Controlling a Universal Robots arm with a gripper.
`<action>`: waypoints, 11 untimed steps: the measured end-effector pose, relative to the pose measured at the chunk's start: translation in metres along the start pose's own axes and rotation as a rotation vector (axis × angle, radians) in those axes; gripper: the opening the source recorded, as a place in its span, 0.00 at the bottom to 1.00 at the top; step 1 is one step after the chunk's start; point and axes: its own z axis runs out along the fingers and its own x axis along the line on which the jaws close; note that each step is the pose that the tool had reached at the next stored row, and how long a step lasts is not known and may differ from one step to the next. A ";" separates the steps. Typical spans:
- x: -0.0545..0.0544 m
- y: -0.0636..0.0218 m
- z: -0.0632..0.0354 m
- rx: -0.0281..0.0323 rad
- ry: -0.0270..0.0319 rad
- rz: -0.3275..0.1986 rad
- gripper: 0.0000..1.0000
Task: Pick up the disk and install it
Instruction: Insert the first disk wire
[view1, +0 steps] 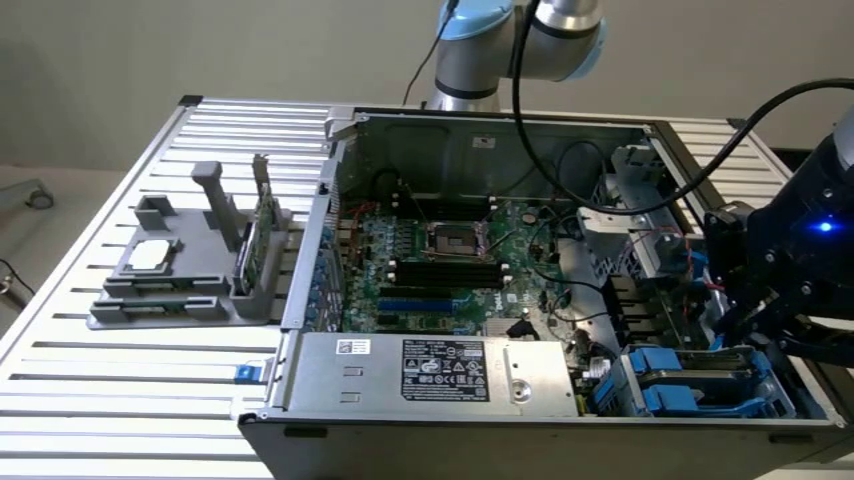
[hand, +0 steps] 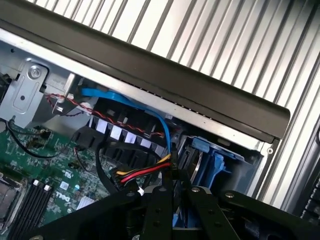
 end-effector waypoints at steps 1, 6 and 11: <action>0.000 0.0000 -0.0001 -0.0002 -0.0018 0.012 0.16; 0.000 0.0000 0.0000 0.0096 -0.0036 0.053 0.16; 0.000 0.0000 0.0000 0.0270 -0.0067 0.082 0.16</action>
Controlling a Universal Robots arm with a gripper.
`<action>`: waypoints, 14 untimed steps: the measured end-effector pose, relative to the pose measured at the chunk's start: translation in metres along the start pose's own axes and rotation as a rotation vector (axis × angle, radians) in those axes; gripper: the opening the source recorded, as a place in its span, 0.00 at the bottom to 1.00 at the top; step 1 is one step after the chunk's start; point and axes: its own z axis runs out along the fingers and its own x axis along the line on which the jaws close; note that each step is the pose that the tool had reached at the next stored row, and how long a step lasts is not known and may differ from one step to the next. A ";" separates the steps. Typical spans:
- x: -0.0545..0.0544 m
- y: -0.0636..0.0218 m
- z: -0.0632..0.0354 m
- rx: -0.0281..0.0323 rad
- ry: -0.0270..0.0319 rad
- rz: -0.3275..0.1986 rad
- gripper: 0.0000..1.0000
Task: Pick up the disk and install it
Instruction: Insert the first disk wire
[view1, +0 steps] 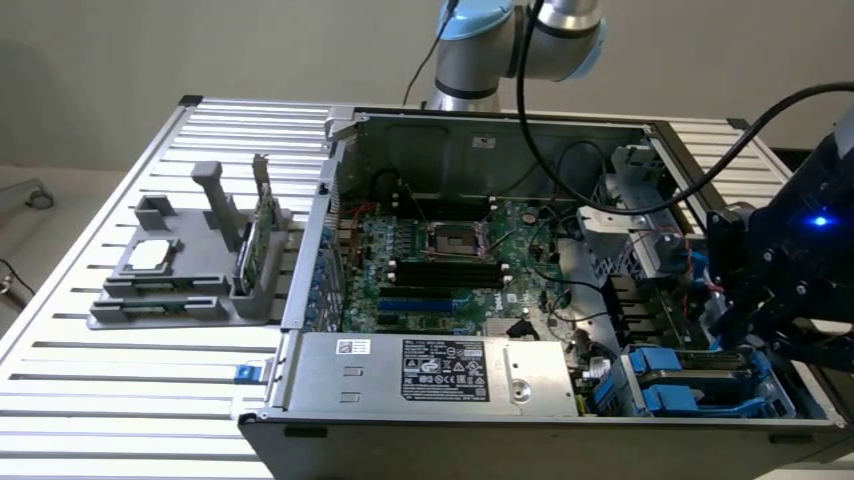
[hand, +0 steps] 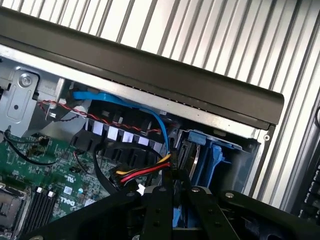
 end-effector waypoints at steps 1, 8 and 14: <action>0.000 0.0000 0.0000 0.0044 -0.0029 0.004 0.16; 0.000 -0.0001 0.0004 0.0380 -0.0289 0.027 0.16; 0.000 -0.0001 0.0011 0.0406 -0.0421 0.106 0.16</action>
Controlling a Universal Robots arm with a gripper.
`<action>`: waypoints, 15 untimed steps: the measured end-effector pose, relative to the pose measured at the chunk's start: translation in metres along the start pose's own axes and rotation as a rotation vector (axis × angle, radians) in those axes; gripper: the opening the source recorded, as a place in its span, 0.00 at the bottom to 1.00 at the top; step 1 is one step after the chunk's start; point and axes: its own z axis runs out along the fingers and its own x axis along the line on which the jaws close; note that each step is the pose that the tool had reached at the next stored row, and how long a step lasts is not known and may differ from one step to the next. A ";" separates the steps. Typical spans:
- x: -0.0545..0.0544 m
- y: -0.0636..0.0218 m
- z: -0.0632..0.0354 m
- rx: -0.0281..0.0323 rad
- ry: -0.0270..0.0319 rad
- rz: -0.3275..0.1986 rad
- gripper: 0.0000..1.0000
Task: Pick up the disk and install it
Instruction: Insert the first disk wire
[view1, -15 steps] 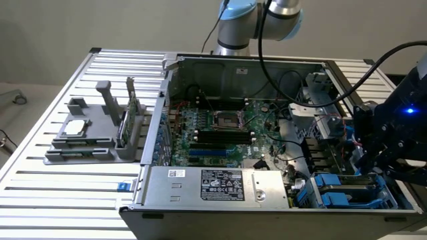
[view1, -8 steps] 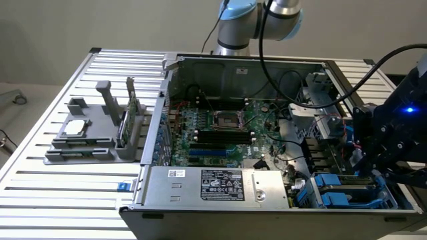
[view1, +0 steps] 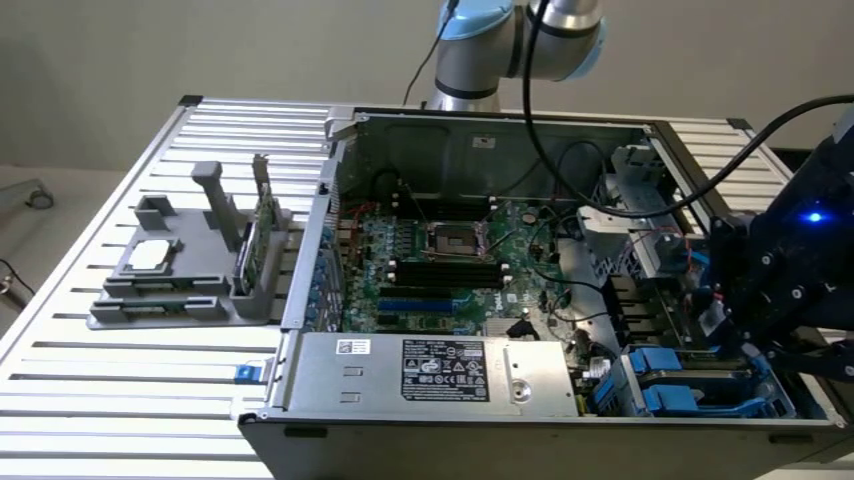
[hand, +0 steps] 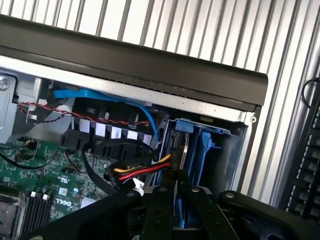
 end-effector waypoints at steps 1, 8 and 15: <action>0.000 0.0000 0.0002 -0.0004 -0.0013 0.018 0.16; 0.000 -0.0004 0.0044 -0.0020 -0.0094 0.129 0.16; 0.003 -0.0003 0.0116 -0.0020 -0.0139 0.187 0.16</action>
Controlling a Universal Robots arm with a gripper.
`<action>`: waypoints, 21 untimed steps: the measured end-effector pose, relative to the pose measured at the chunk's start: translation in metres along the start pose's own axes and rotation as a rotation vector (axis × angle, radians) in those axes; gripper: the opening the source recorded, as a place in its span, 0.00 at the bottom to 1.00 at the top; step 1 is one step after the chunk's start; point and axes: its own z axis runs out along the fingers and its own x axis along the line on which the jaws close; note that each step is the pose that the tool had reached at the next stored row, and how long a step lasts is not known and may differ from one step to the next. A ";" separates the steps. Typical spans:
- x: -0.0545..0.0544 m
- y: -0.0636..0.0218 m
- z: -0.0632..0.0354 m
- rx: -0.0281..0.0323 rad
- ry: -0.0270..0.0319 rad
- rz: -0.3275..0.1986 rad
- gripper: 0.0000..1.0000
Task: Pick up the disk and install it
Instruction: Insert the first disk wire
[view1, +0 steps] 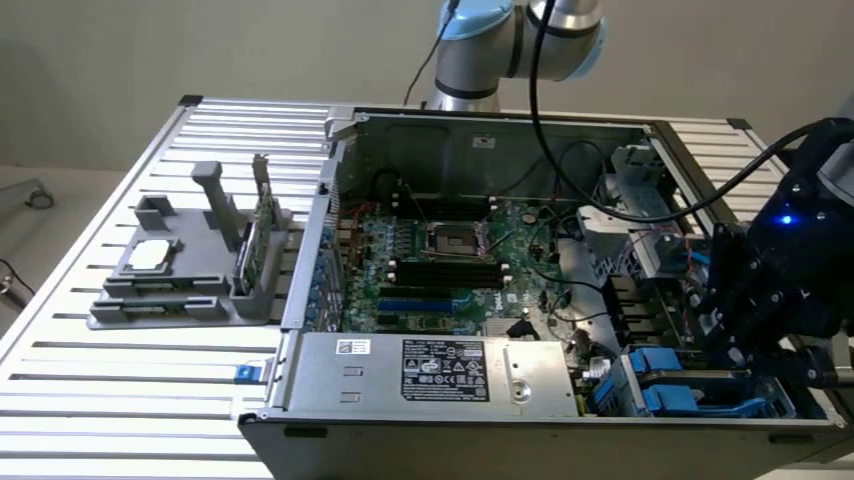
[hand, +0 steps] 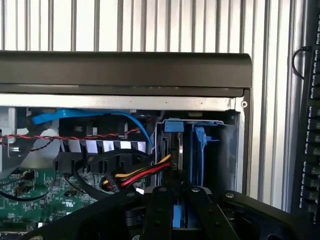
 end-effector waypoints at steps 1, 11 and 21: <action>0.002 0.0000 0.0000 0.0000 -0.0001 0.001 0.16; 0.009 0.0081 -0.0068 0.0155 -0.0119 0.009 0.16; 0.009 0.0103 -0.0061 0.0434 -0.0304 0.052 0.16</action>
